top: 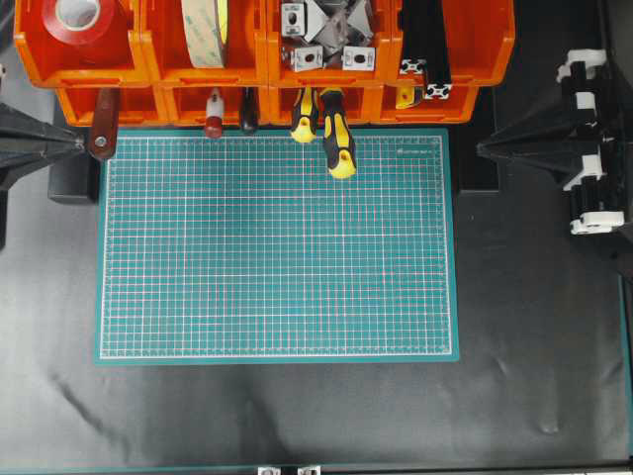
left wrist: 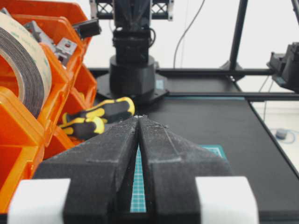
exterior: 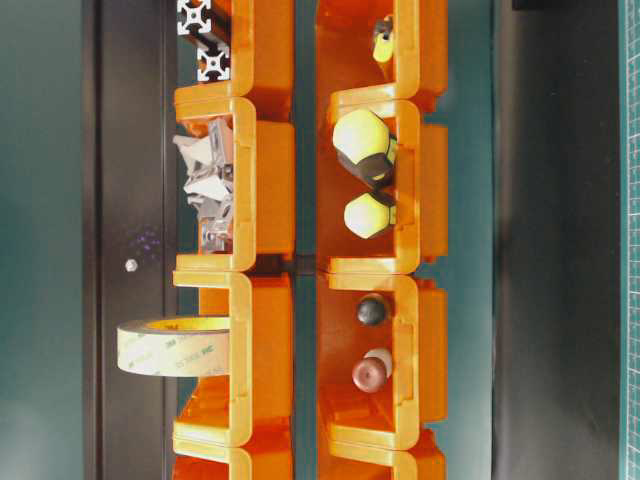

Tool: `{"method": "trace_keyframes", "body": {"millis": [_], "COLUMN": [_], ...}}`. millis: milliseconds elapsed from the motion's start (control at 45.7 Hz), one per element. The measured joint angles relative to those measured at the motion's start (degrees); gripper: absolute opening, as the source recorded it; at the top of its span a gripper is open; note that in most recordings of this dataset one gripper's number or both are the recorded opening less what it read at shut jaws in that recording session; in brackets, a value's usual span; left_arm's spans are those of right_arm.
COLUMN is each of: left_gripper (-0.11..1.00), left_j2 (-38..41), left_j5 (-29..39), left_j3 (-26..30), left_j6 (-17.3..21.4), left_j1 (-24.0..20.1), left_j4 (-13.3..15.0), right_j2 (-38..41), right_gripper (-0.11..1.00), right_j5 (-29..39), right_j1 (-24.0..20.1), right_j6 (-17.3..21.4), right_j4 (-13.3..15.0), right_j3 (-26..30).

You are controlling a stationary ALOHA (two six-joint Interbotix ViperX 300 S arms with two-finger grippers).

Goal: Pick foam from container rack with left arm.
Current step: 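Move the left gripper up to the large tape roll in the top-left orange bin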

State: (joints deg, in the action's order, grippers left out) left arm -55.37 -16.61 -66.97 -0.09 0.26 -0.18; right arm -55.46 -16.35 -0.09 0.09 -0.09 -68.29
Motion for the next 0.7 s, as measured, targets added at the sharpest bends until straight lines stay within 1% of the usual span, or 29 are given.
{"method": "trace_keyframes", "body": {"millis": [22, 44, 66, 88, 109, 131, 219, 394, 416, 547, 569, 613, 635, 700], "left_gripper": [0.06, 0.06, 0.06, 0.03, 0.0, 0.0, 0.0, 0.0, 0.0, 0.0, 0.0, 0.0, 0.0, 0.0], "left_j2": [0.0, 0.0, 0.0, 0.18, 0.18, 0.18, 0.18, 0.62, 0.88, 4.22, 5.1, 6.68, 7.82, 10.11], "left_j5": [0.0, 0.0, 0.18, 0.26, 0.44, 0.7, 2.99, 14.06, 15.56, 25.31, 27.33, 30.15, 32.43, 36.74], "left_j3": [-0.09, 0.09, 0.53, 1.41, 2.2, 3.08, 7.12, 17.31, 18.54, 26.54, 28.21, 30.59, 32.34, 35.51], "left_j6": [0.0, -0.18, -0.79, -1.67, -2.37, -3.08, -6.24, -16.44, -17.84, -29.88, -32.7, -36.65, -39.81, -44.65], "left_j1": [-0.09, -0.18, -0.26, -0.44, -0.62, -0.7, -1.14, -1.49, -1.67, -3.69, -4.48, -5.8, -6.86, -8.61], "left_j4": [0.0, -0.18, -0.79, -1.58, -1.93, -2.2, -2.72, -2.81, -2.81, -2.81, -2.81, -2.9, -2.81, -2.9], "right_j2": [0.0, 0.0, 0.0, -0.09, -0.09, -0.09, -0.18, -0.53, -0.62, -1.23, -1.32, -1.49, -1.67, -1.85], "right_gripper": [0.02, 0.04, 0.06, 0.05, 0.01, -0.01, -0.01, -0.01, -0.01, -0.01, -0.01, -0.01, -0.01, -0.01], "right_j5": [0.0, 0.0, 0.0, 0.0, 0.0, 0.0, 0.0, 0.0, 0.0, 0.0, 0.0, 0.0, 0.0, 0.0], "right_j1": [0.0, 0.0, 0.09, 0.18, 0.35, 0.35, 0.44, 0.53, 0.44, 0.53, 0.44, 0.53, 0.53, 0.53], "right_j6": [0.0, -0.09, 0.0, 0.09, 0.26, 0.18, 0.18, 0.35, 0.26, 0.26, 0.35, 0.35, 0.26, 0.35], "right_j4": [0.0, 0.0, 0.0, -0.09, -0.09, -0.09, -0.18, -0.26, -0.26, -0.26, -0.26, -0.26, -0.35, -0.26], "right_j3": [0.0, 0.0, 0.0, 0.0, 0.0, 0.0, 0.0, -0.09, 0.0, 0.0, 0.0, 0.0, -0.09, 0.0]}}
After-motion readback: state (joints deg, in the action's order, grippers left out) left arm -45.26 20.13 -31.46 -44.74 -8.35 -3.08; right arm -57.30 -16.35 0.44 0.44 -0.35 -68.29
